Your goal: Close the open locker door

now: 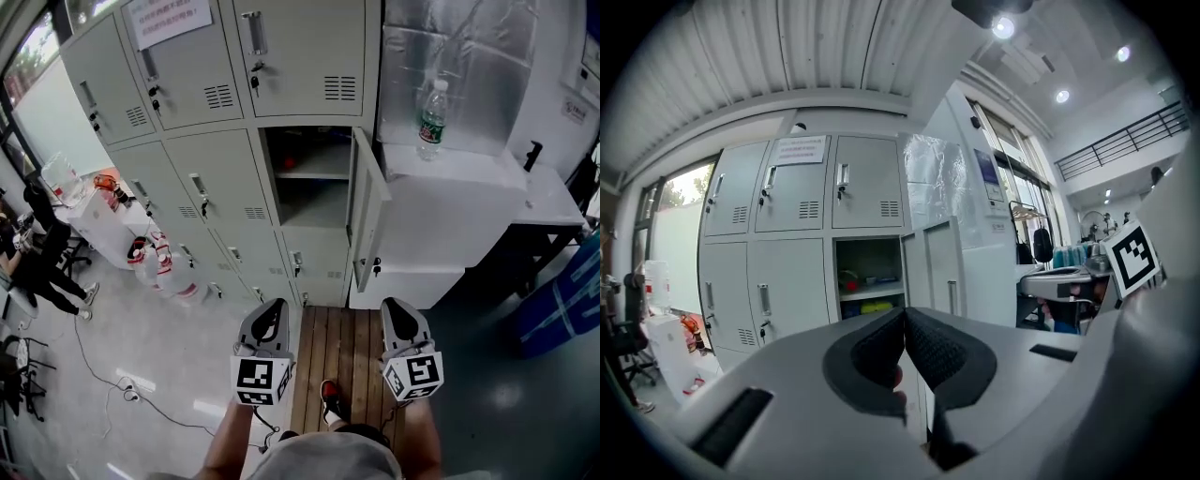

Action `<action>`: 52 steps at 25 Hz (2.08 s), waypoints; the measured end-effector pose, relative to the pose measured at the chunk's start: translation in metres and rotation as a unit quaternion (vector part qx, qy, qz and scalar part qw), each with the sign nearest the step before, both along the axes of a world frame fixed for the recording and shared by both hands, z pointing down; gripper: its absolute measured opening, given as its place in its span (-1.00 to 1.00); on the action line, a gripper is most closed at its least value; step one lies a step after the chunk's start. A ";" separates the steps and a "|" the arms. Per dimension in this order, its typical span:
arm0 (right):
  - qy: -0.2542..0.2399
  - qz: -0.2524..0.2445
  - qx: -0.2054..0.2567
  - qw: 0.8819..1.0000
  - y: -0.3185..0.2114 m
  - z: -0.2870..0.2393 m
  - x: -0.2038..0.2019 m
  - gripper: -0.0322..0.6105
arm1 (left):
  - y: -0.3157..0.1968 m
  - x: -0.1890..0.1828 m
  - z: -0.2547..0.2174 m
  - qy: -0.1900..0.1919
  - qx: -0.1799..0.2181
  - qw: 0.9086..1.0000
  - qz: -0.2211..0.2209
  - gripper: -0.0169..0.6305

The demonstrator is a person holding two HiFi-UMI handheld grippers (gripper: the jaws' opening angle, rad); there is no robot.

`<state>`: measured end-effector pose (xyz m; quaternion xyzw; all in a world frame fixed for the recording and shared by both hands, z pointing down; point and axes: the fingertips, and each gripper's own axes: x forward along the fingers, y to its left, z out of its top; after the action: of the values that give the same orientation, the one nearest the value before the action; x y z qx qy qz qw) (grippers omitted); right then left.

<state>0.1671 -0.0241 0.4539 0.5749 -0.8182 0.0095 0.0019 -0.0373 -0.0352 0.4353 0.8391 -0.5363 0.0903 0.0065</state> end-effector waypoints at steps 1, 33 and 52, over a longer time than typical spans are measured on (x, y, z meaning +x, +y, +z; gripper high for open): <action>0.000 -0.004 -0.002 1.000 -0.008 0.002 0.002 -0.81 | -0.007 0.002 0.001 -0.001 -0.002 1.000 -0.001 -0.88; -0.014 -0.152 -0.054 0.987 -0.146 0.045 -0.007 -0.24 | -0.129 0.010 0.028 0.000 -0.030 0.999 -0.041 -0.88; 0.023 -0.192 -0.046 0.980 -0.146 0.046 -0.049 -0.43 | -0.120 -0.015 0.022 0.001 -0.023 0.997 -0.068 -0.88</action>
<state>0.1184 -0.1705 0.4994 0.4062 -0.9119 0.0328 0.0491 -0.0522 -0.1552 0.4576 0.8005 -0.5899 0.1011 0.0321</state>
